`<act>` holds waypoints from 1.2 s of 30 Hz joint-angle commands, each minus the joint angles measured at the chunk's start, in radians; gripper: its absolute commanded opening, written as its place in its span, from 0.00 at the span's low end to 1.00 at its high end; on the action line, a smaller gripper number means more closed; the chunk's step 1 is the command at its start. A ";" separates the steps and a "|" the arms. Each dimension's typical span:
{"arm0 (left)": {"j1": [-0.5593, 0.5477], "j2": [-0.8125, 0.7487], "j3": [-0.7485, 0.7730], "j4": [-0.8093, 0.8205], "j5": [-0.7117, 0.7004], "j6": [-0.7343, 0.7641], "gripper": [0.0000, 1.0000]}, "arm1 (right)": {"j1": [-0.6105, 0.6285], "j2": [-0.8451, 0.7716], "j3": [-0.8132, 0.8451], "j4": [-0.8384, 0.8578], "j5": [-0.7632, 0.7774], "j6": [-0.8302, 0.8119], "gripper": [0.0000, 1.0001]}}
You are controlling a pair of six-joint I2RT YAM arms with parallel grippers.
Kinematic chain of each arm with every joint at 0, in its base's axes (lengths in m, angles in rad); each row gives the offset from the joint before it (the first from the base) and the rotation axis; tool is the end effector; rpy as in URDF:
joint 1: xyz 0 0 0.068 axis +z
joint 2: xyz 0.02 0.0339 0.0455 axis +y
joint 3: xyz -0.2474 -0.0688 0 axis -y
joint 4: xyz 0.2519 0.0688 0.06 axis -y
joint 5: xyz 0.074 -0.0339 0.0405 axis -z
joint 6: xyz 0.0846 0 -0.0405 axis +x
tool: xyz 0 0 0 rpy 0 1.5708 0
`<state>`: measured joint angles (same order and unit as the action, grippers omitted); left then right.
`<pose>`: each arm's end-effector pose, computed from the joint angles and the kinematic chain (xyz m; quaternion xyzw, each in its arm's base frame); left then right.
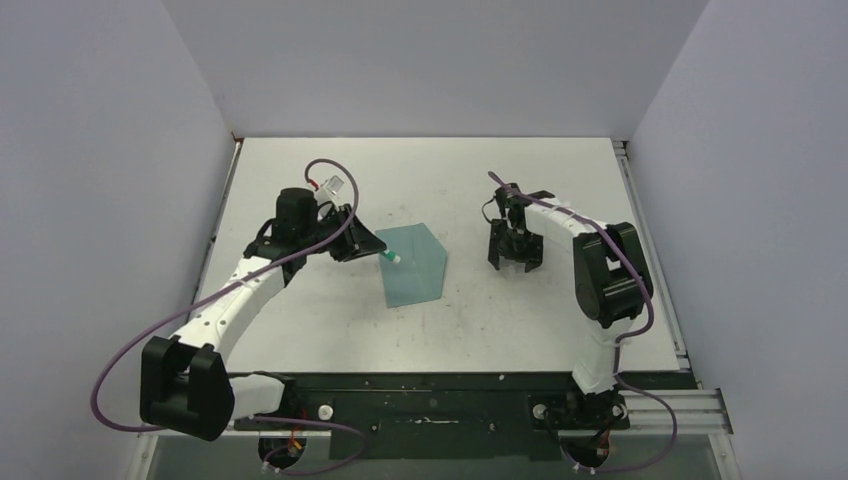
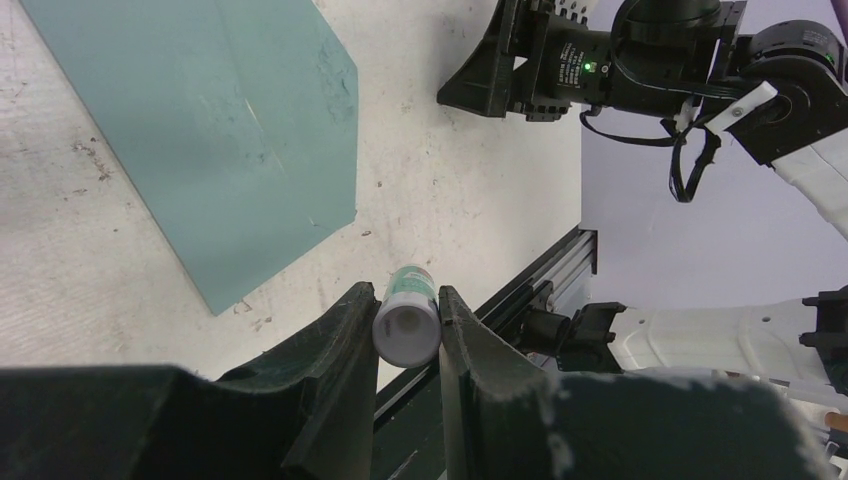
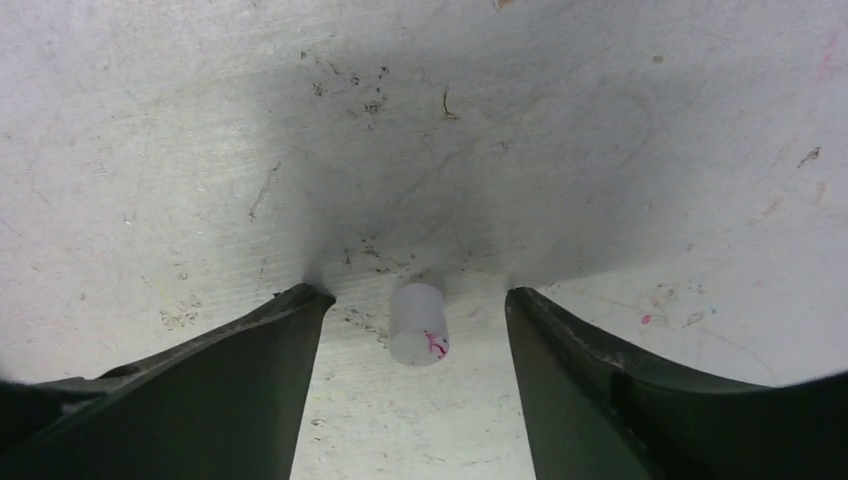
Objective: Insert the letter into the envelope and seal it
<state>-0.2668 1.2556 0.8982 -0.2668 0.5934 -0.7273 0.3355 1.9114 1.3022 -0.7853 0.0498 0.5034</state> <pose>0.2935 -0.1293 0.2326 -0.0645 0.8591 -0.4366 0.2591 0.3520 0.1183 0.0957 0.0857 0.9921 0.0132 0.0905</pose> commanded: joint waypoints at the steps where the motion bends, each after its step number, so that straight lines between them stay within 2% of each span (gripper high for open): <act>1: -0.007 0.005 0.011 0.008 0.015 0.035 0.00 | 0.005 -0.017 0.038 -0.031 0.057 0.001 0.71; 4: -0.017 0.008 0.020 0.006 0.031 0.042 0.00 | 0.005 -0.078 0.058 -0.028 0.065 0.010 0.75; 7: -0.031 0.019 0.035 0.006 0.048 0.046 0.00 | 0.024 -0.205 0.070 0.031 0.028 -0.024 0.79; 9: -0.040 0.033 0.054 0.010 0.078 0.047 0.00 | 0.071 -0.277 0.062 0.114 -0.054 -0.129 0.82; 12: -0.055 0.058 0.093 0.015 0.129 0.071 0.00 | 0.197 -0.352 0.015 0.256 -0.290 -0.362 0.89; 15: -0.058 0.088 0.152 -0.044 0.181 0.108 0.00 | 0.309 -0.365 -0.020 0.359 -0.456 -0.456 0.94; 17: -0.058 0.105 0.215 -0.114 0.205 0.128 0.00 | 0.359 -0.334 0.018 0.341 -0.528 -0.485 0.94; 20: -0.058 0.112 0.257 -0.174 0.248 0.167 0.00 | 0.404 -0.325 0.004 0.363 -0.580 -0.508 0.94; 25: -0.058 0.121 0.261 -0.205 0.259 0.196 0.00 | 0.410 -0.334 -0.022 0.407 -0.612 -0.536 0.93; 31: -0.056 0.121 0.244 -0.179 0.310 0.182 0.00 | 0.409 -0.344 -0.022 0.518 -0.592 -0.456 0.78; 34: -0.051 0.129 0.264 -0.180 0.332 0.160 0.00 | 0.411 -0.348 -0.006 0.573 -0.609 -0.389 0.67; 36: -0.051 0.126 0.264 -0.156 0.339 0.139 0.00 | 0.412 -0.345 -0.011 0.621 -0.619 -0.357 0.55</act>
<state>-0.3172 1.3800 1.1282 -0.4511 0.8570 -0.5674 0.7540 1.5951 1.2728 -0.3367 -0.5415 0.0662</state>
